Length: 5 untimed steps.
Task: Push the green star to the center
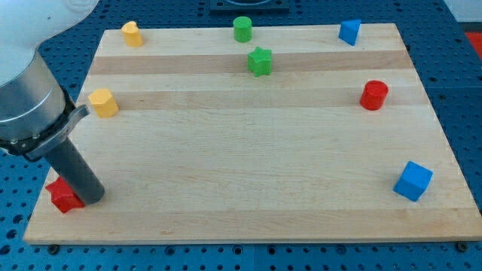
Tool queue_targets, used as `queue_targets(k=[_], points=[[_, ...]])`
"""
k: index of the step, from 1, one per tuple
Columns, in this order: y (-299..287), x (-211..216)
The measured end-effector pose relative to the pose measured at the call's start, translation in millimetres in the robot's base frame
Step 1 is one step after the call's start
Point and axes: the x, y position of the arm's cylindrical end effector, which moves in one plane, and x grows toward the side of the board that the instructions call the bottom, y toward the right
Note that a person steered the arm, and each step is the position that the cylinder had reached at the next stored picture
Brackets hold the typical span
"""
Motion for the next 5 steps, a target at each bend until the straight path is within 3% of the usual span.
queue_targets(k=[2,5], points=[[88.7,-109.1],[86.9,-258.9]])
